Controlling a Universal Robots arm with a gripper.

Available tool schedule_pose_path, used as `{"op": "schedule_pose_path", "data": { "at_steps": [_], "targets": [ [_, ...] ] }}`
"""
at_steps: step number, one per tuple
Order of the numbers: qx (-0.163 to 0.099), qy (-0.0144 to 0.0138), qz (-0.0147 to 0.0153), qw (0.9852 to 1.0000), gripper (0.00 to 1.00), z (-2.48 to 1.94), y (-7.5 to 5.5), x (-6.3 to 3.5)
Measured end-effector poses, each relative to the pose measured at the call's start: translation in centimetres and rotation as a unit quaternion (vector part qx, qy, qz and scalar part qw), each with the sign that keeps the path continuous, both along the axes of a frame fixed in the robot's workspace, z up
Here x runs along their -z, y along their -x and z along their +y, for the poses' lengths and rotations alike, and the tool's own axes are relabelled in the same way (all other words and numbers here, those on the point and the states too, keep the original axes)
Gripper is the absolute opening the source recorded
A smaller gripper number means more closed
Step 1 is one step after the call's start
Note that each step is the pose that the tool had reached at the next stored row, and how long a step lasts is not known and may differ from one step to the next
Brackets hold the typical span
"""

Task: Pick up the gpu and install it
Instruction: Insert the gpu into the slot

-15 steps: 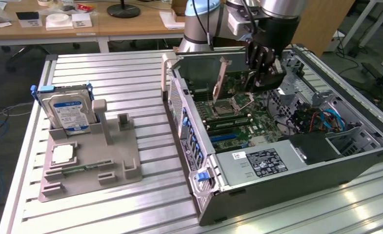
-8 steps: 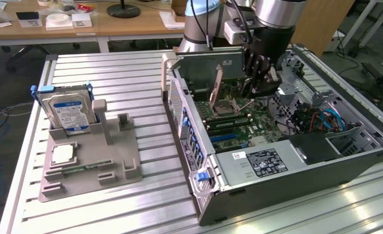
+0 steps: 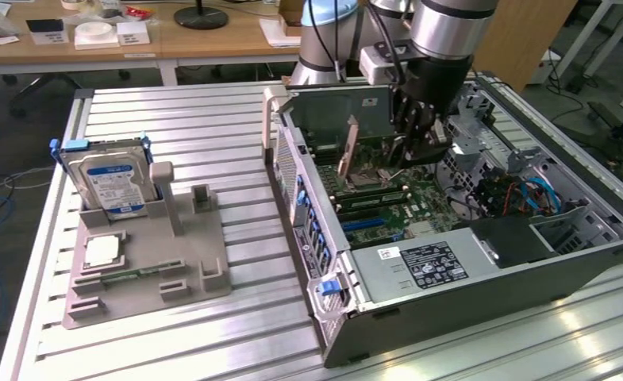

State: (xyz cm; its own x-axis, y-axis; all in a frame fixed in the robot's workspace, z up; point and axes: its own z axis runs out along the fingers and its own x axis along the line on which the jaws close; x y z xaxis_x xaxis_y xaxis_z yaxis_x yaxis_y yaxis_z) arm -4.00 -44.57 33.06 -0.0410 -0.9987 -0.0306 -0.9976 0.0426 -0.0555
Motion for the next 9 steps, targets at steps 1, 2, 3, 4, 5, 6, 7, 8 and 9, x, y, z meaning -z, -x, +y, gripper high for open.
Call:
{"op": "schedule_pose_path", "data": {
  "at_steps": [1,2,3,4,5,6,7,8,9],
  "targets": [
    [0.000,0.0000,0.0000,1.0000,0.28,0.00,0.1,0.16],
    [-0.001,0.0000,0.0000,1.0000,0.28,0.00,0.2,0.34],
    [-0.001,0.0000,0.0000,1.0000,0.28,0.00,0.2,0.50],
    [-0.001,0.0001,0.0001,1.0000,0.28,-0.02,0.2,0.68],
    [-0.002,0.0000,0.0003,1.0000,0.28,-0.05,0.2,0.87],
    [-0.002,0.0000,0.0004,1.0000,0.28,-0.09,0.2,1.05],
    [-0.003,0.0000,0.0006,1.0000,0.28,-0.11,0.3,1.23],
    [-0.003,0.0000,0.0007,1.0000,0.28,-0.12,0.3,1.42],
    [-0.003,0.0000,0.0006,1.0000,0.28,-0.12,0.4,1.60]
  ]
}}
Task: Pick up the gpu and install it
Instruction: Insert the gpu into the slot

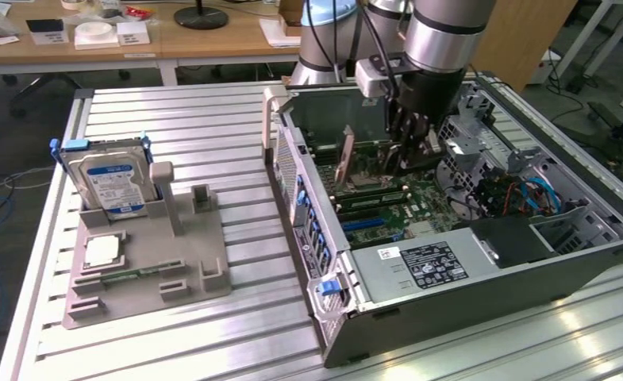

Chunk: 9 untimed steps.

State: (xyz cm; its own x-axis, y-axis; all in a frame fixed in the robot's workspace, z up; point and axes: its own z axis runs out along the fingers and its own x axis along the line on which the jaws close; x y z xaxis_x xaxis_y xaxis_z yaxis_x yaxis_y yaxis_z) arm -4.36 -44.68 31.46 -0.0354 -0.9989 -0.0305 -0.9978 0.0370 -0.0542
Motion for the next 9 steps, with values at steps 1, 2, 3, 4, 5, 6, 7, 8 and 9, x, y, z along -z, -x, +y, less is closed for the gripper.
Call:
{"op": "schedule_pose_path", "data": {
  "at_steps": [1,2,3,4,5,6,7,8,9],
  "targets": [
    [0.000,0.0000,0.0000,1.0000,0.28,0.00,0.1,0.18],
    [0.000,0.0000,0.0000,1.0000,0.28,0.00,0.2,0.36],
    [0.001,0.0000,0.0000,1.0000,0.28,0.00,0.3,0.54],
    [0.003,0.0000,0.0001,1.0000,0.28,0.00,0.3,0.72],
    [0.005,0.0000,0.0001,1.0000,0.28,-0.01,0.3,0.90],
    [0.006,0.0000,0.0000,1.0000,0.28,-0.02,0.3,1.09],
    [0.006,0.0000,0.0000,1.0000,0.28,-0.03,0.3,1.27],
    [0.006,0.0000,0.0000,1.0000,0.28,-0.04,0.3,1.45],
    [0.006,0.0000,0.0000,1.0000,0.28,-0.04,0.4,1.63]
  ]
}}
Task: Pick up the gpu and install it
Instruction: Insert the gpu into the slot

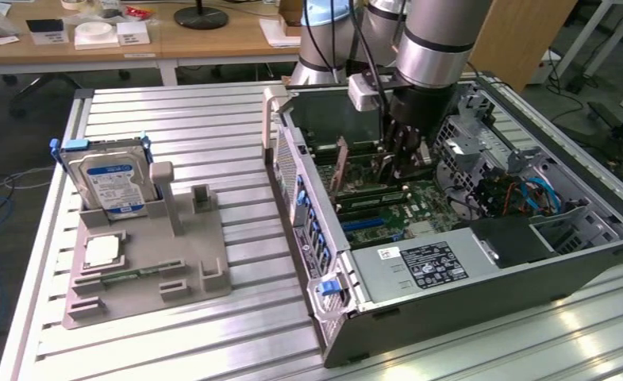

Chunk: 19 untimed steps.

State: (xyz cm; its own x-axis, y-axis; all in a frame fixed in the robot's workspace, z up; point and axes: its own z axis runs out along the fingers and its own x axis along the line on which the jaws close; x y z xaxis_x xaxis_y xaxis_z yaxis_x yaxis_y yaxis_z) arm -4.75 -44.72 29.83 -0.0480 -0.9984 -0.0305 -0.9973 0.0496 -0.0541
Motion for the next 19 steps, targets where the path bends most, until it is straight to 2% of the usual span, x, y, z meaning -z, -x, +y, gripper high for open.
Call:
{"op": "schedule_pose_path", "data": {
  "at_steps": [3,10,15,19],
  "targets": [
    [0.000,-0.0001,0.0003,1.0000,0.28,0.00,0.23,0.41],
    [0.000,0.0000,0.0012,1.0000,0.28,0.00,0.24,0.45],
    [0.002,-0.0001,0.0045,1.0000,0.28,-0.01,0.24,0.85],
    [0.002,-0.0006,0.0047,1.0000,0.28,-0.47,0.23,1.04]
  ]
}}
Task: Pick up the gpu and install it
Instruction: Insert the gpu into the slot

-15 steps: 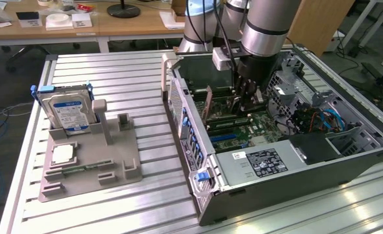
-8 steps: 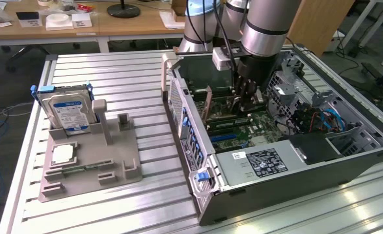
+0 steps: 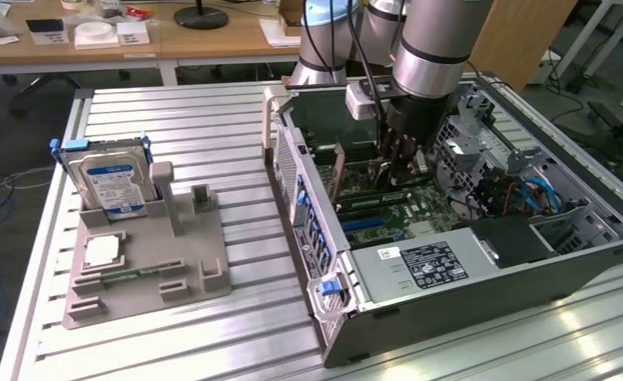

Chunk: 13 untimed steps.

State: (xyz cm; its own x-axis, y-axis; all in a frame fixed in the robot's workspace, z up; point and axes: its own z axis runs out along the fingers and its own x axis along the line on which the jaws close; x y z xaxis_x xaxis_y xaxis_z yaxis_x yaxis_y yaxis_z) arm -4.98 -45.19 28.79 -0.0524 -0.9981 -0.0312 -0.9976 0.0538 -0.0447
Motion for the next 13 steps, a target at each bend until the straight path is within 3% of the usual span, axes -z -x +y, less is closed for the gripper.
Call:
{"op": "schedule_pose_path", "data": {
  "at_steps": [13],
  "targets": [
    [0.000,-0.0001,0.0000,1.0000,0.28,-0.08,0.5,1.83]
  ]
}}
